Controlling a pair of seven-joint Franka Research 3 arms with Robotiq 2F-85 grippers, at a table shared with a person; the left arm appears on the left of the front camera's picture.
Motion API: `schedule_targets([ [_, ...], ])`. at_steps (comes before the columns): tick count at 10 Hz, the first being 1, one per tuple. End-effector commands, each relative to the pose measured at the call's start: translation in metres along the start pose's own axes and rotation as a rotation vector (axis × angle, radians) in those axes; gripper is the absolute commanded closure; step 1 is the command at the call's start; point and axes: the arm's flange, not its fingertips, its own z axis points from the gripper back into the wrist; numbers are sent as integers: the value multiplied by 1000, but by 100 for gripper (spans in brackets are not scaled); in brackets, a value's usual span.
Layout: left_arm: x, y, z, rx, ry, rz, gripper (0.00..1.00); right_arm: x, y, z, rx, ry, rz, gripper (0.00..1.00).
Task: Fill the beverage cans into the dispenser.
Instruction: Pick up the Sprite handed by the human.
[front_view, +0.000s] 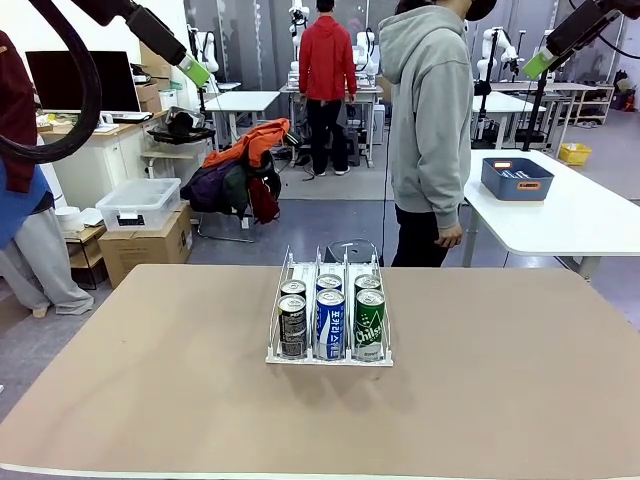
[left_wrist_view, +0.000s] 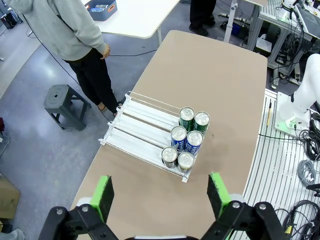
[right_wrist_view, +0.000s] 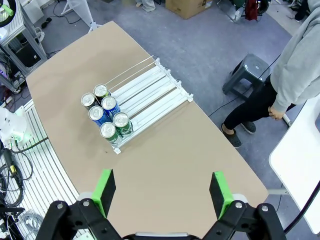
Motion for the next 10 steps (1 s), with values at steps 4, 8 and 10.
schedule_targets([
  [4, -2, -2, 0, -22, -11, 11, 0, 0, 0, 0, 0, -2, 0, 0],
  [8, -2, -2, 0, -22, -11, 11, 0, 0, 0, 0, 0, -2, 0, 0],
  [10, -2, -2, 0, -22, -11, 11, 0, 0, 0, 0, 0, -2, 0, 0],
])
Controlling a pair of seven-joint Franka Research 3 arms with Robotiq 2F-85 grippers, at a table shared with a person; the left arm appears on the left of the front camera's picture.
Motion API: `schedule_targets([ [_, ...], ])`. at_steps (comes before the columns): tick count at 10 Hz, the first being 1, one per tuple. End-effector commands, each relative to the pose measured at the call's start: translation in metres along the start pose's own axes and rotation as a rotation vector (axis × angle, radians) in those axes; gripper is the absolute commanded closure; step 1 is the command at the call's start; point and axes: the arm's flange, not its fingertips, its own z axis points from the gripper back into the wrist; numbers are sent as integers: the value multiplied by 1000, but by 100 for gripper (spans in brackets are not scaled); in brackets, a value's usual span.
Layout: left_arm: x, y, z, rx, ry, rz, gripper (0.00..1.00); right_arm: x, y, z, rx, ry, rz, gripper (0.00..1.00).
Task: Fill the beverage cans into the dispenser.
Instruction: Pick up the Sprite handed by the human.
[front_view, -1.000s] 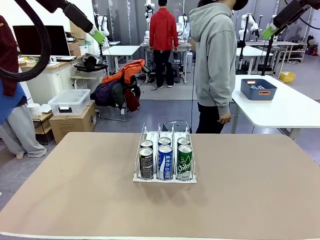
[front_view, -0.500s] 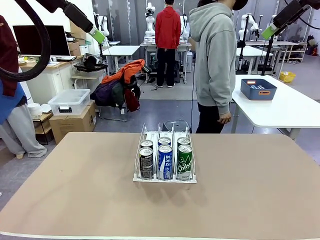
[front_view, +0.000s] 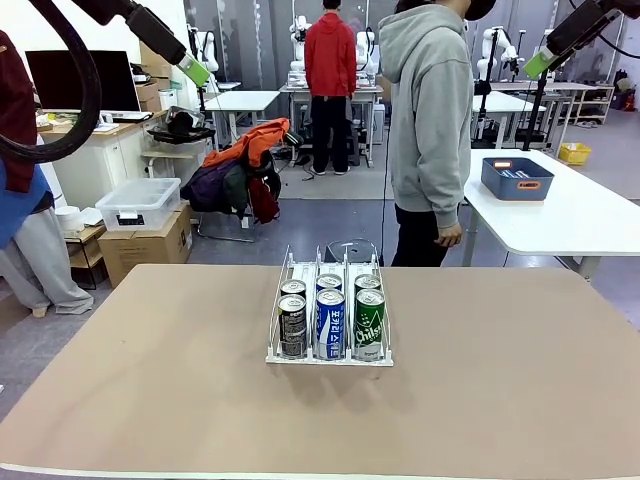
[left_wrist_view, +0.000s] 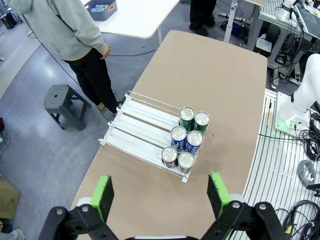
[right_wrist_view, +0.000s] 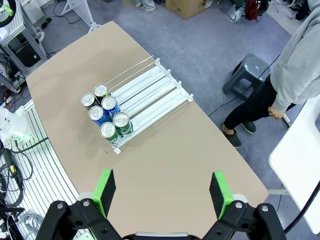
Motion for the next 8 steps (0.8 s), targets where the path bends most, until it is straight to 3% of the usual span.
schedule_targets([
  [1, -2, -2, 0, -22, -11, 11, 0, 0, 0, 0, 0, -2, 0, 0],
  [8, -2, -2, 0, -22, -11, 11, 0, 0, 0, 0, 0, -2, 0, 0],
])
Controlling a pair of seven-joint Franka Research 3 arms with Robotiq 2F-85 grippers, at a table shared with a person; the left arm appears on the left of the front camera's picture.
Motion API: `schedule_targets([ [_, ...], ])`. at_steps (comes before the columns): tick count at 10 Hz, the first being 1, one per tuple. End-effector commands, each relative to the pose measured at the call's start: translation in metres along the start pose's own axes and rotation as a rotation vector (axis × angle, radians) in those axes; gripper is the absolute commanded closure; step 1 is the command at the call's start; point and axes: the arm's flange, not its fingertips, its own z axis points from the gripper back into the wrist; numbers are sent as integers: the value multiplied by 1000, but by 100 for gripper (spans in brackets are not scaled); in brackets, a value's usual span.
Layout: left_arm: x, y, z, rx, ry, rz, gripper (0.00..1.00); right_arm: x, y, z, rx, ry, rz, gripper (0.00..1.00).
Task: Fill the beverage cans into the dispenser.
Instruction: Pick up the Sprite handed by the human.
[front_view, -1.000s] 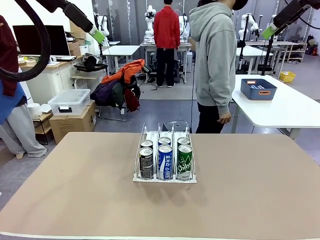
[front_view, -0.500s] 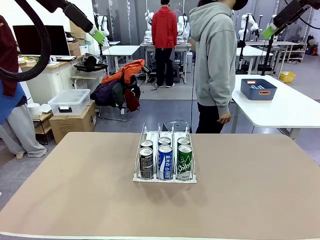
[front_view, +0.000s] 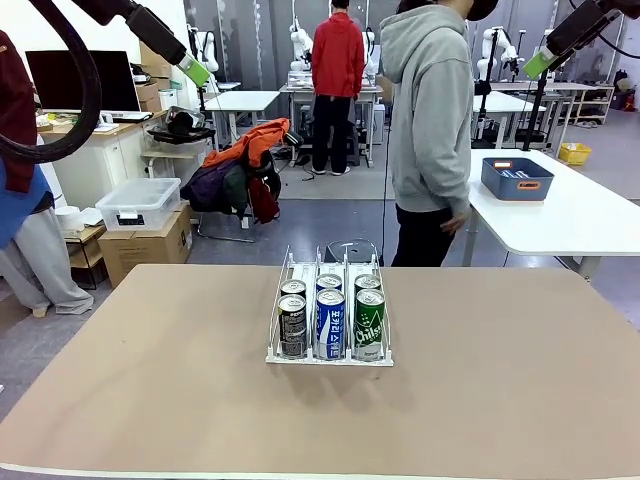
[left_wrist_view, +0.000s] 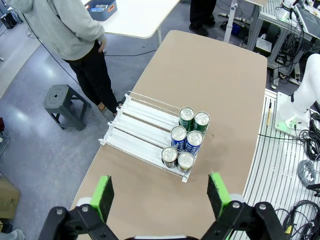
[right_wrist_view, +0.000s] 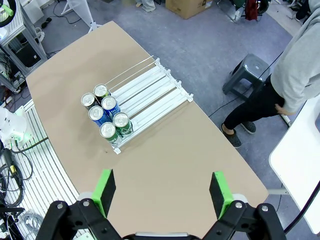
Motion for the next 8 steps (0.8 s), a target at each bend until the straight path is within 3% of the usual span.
schedule_targets([
  [1, -2, -2, 0, -22, -11, 11, 0, 0, 0, 0, 0, -2, 0, 0],
  [8, -2, -2, 0, -22, -11, 11, 0, 0, 0, 0, 0, -2, 0, 0],
])
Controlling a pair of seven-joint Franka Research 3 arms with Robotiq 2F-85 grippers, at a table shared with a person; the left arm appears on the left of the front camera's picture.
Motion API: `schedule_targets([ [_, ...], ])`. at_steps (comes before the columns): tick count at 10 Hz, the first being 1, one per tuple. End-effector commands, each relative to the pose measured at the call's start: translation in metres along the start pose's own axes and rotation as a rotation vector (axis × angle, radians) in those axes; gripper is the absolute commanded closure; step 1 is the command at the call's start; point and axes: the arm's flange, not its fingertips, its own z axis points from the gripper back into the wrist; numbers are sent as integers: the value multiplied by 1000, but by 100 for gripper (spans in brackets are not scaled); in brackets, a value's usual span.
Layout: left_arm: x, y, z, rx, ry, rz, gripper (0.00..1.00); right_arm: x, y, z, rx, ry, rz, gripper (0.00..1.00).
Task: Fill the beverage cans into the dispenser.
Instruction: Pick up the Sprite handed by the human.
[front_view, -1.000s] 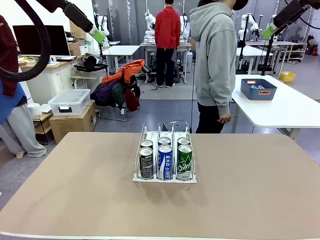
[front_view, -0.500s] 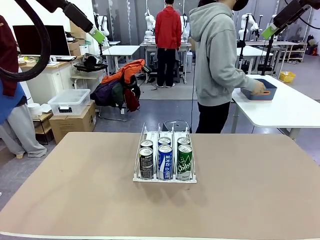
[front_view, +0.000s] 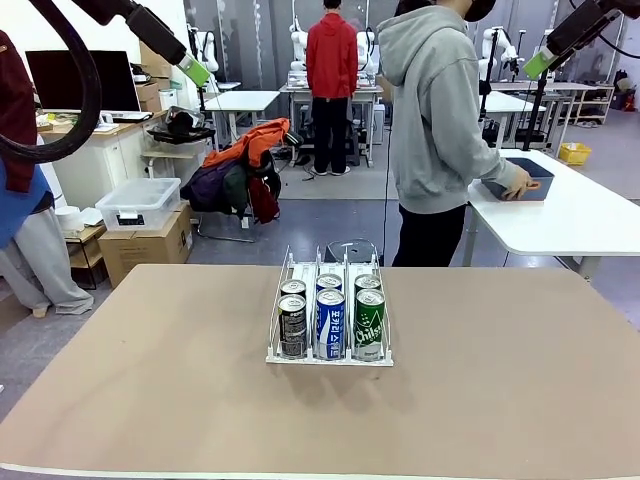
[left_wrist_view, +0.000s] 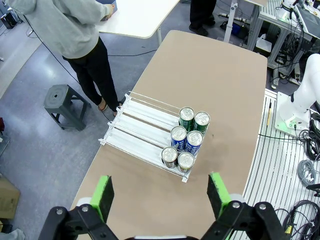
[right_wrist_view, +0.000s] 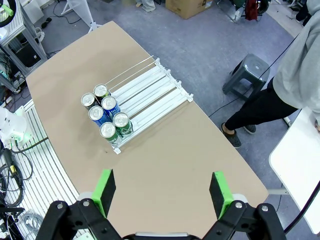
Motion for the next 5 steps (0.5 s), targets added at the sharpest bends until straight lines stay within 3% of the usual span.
schedule_targets([
  [1, -2, -2, 0, -22, -11, 11, 0, 0, 0, 0, 0, -2, 0, 0],
  [5, -2, -2, 0, -22, -11, 11, 0, 0, 0, 0, 0, -2, 0, 0],
])
